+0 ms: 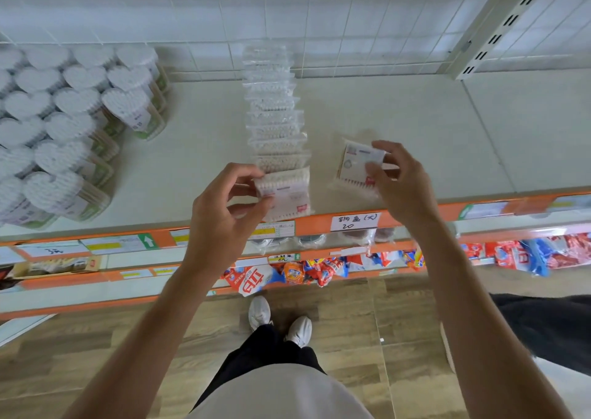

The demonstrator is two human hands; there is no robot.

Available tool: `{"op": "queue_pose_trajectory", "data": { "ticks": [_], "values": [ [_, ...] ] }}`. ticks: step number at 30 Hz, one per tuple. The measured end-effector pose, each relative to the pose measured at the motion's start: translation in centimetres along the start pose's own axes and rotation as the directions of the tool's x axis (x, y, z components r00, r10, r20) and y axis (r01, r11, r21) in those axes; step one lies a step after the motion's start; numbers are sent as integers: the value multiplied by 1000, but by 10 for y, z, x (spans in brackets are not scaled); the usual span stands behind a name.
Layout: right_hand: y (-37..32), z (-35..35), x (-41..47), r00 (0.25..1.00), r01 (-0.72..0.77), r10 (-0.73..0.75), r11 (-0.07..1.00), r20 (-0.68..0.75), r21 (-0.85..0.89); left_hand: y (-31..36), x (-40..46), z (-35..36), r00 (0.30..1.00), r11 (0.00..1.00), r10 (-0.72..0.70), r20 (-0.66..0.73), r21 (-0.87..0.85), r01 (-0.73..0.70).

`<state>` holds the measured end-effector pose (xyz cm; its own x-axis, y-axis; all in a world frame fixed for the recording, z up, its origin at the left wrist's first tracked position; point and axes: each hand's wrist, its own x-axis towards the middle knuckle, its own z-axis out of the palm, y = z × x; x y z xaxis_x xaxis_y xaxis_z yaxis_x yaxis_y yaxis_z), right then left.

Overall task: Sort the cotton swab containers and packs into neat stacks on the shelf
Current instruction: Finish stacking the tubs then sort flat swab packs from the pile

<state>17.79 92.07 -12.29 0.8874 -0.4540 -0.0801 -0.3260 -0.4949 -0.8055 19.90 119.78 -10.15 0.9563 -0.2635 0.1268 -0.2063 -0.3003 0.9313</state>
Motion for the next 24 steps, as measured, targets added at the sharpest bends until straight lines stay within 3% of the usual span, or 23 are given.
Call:
{"op": "queue_pose_trajectory", "data": {
  "ticks": [2, 4, 6, 9, 12, 14, 18, 22, 24],
  "values": [
    [0, -1, -4, 998, 16, -23, 992, -56, -126, 2, -3, 1, 1000, 1000, 0, 11, -23, 0],
    [-5, -2, -19, 975, 119, -165, 954, -150, -277, 4, -5, 1, 1000, 1000, 0, 25, -31, 1],
    [-23, -7, -40, 933, 262, -317, 923, -171, -280, 7, -5, 1, 1000, 999, -5, 28, -39, 6],
    [-63, -9, -72, 897, 442, -439, 882, 55, -162, 12, -5, 0, 999, 999, -1, 42, -37, 3],
    [-76, -1, -77, 854, 501, -452, 849, 259, -170, 18, -3, 1, 997, 999, 26, 72, -40, -23],
    [-78, 1, -74, 876, 455, -415, 880, 247, -136, 22, -3, 2, 997, 997, 31, 77, -67, -26],
    [-79, -5, -71, 937, 254, -271, 962, 220, 103, 22, -4, 0, 998, 984, 15, 59, -176, -4],
    [-74, 5, -75, 964, 65, -155, 924, 217, 376, 23, -9, 3, 979, 924, -135, 156, -338, 181],
    [-71, 14, -78, 955, 12, -118, 932, 271, 363, 24, -10, 4, 983, 917, -152, 99, -356, 178]
  ]
}}
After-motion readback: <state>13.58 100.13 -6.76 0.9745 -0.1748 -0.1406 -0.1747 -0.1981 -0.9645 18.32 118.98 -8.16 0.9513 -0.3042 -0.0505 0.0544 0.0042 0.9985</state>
